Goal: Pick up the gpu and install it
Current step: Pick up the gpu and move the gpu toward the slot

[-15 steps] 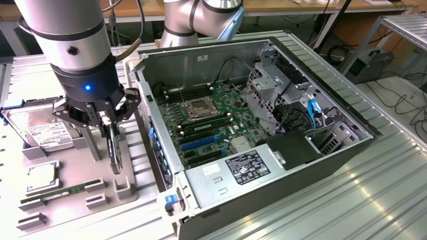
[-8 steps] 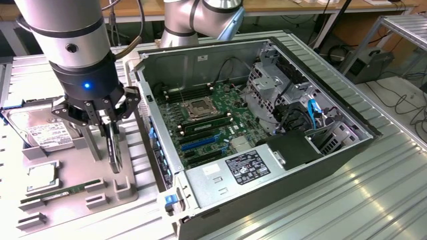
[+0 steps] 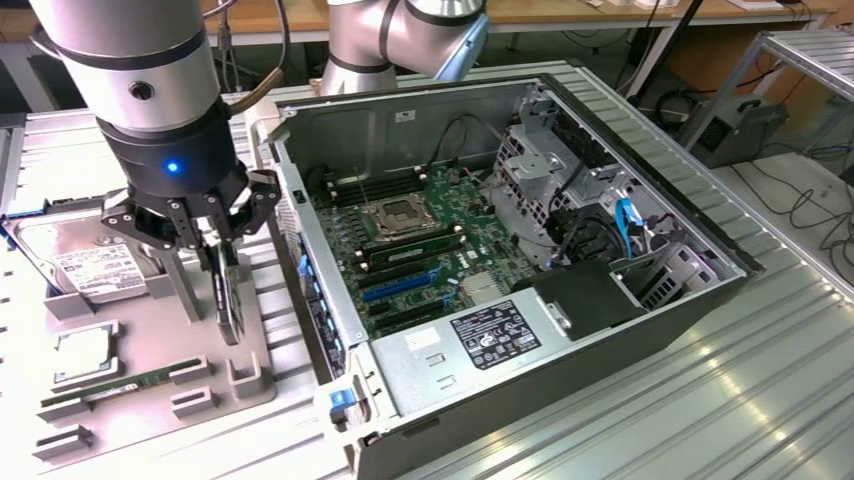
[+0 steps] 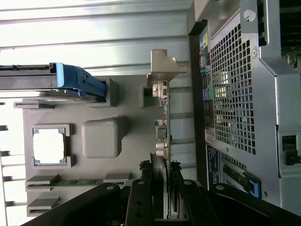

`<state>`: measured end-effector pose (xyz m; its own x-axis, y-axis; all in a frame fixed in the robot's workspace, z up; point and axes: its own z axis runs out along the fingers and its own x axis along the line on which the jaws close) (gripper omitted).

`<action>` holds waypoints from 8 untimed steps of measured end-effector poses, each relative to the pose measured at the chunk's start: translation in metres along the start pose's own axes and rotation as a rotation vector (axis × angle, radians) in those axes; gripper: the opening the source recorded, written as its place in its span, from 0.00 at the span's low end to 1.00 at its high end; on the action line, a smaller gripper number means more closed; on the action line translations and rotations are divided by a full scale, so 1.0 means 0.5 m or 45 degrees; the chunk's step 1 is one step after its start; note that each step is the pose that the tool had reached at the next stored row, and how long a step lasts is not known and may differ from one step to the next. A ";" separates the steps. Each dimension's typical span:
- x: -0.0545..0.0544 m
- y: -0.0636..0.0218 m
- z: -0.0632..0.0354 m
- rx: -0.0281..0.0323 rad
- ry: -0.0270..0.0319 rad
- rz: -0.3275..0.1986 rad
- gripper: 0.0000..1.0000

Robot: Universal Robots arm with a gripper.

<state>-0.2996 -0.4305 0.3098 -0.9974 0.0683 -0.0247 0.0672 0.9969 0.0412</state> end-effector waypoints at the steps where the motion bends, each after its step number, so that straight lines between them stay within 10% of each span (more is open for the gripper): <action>1: 0.000 0.000 -0.001 -0.0001 -0.0001 0.000 0.26; 8: 0.000 0.000 -0.006 0.0001 0.0001 0.000 0.26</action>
<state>-0.2996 -0.4305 0.3129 -0.9974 0.0683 -0.0246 0.0672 0.9969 0.0411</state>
